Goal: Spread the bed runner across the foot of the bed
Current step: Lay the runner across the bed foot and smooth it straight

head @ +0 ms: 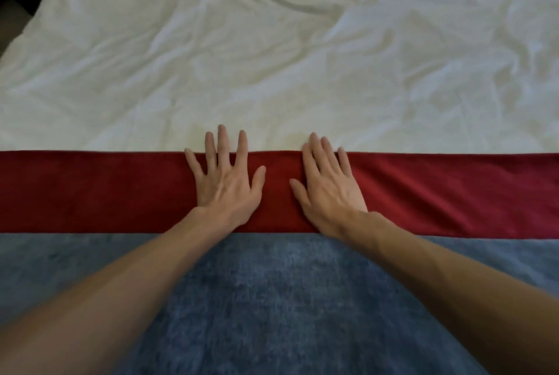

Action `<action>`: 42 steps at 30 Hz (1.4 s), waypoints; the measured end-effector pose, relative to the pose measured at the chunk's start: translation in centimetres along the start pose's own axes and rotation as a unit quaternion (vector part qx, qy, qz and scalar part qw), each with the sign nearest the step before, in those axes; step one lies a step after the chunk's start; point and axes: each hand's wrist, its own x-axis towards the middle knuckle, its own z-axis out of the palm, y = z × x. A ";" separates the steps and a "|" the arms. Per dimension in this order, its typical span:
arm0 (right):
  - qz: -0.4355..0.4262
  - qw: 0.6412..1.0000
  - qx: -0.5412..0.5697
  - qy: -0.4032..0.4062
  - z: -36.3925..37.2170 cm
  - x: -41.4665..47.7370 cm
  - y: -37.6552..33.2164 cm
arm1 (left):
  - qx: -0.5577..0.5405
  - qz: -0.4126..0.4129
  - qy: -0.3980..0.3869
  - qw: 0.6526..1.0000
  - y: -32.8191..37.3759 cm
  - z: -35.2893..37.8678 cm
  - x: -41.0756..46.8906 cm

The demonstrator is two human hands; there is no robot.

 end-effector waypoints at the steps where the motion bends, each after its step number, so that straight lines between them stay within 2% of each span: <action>1: -0.004 1.000 -0.006 -0.020 0.5 -0.1 -0.2 | -0.004 -0.009 -0.021 1.000 -0.2 0.3 0.0; 5: 0.010 0.999 -0.029 -0.044 1.1 0.1 0.1 | -0.004 -0.015 -0.081 0.997 -0.3 0.4 0.7; 8: 0.021 0.998 -0.033 -0.054 0.8 0.4 -0.5 | -0.021 0.017 -0.102 0.994 -1.0 -0.5 0.6; 11: 0.054 0.997 -0.037 -0.048 0.5 0.5 -1.6 | -0.025 0.057 -0.099 0.993 -3.4 -1.6 -0.2; 14: 0.082 0.996 -0.039 -0.019 0.3 0.8 -3.6 | -0.040 0.037 -0.069 0.996 -7.1 -2.8 -1.1; 16: 0.062 0.997 -0.037 -0.006 0.4 1.2 -5.6 | -0.027 0.040 -0.033 0.998 -9.8 -3.7 -1.5; 19: -0.013 0.999 -0.033 -0.019 0.5 2.3 -9.3 | -0.021 0.026 0.011 0.999 -14.8 -4.5 -1.2; 23: -0.061 0.996 -0.048 -0.045 1.1 3.8 -14.4 | -0.040 -0.009 -0.013 0.999 -21.2 -4.5 -1.0; 28: -0.034 0.998 -0.022 -0.040 1.6 6.2 -20.8 | -0.089 0.021 0.024 0.996 -27.0 -4.3 -0.4; 32: -0.027 0.999 -0.025 0.023 2.3 8.7 -25.9 | -0.133 0.048 0.065 0.988 -31.2 -4.8 0.7; 38: 0.098 0.994 0.005 0.051 3.8 12.2 -30.5 | -0.119 0.075 0.081 0.987 -36.4 -4.8 2.4; 42: 0.121 0.991 -0.024 0.048 3.7 13.3 -30.9 | -0.108 0.076 0.075 0.988 -36.5 -4.9 3.7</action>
